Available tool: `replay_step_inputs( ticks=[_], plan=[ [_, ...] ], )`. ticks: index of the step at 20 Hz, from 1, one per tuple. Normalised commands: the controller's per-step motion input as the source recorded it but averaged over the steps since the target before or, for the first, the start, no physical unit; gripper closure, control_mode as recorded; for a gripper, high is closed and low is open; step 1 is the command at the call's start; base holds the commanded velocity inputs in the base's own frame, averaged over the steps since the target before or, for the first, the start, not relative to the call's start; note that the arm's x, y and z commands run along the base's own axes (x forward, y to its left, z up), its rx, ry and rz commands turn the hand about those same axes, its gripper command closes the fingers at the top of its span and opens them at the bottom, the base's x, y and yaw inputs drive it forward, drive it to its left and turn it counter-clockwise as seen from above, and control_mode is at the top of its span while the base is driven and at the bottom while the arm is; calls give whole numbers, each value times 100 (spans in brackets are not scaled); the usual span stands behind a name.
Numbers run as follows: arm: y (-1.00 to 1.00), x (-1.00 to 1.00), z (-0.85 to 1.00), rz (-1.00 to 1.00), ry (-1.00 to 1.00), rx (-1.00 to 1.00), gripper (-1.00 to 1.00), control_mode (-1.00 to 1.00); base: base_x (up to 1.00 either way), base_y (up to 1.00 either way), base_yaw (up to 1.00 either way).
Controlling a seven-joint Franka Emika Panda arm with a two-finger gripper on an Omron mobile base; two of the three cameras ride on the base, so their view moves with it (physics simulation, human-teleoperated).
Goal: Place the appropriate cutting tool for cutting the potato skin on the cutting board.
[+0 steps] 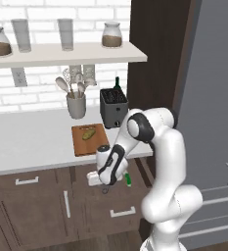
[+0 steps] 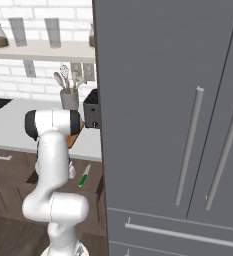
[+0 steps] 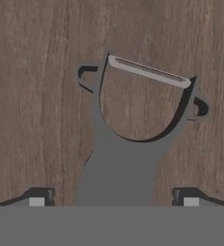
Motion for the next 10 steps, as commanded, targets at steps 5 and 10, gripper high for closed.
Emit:
replay_step_inputs(
  ticks=[5,10],
  plan=[
    [0,0,-46,0,1,0,100,-100,0,0,0],
    [0,0,-33,0,3,0,100,-100,0,0,0]
  ],
)
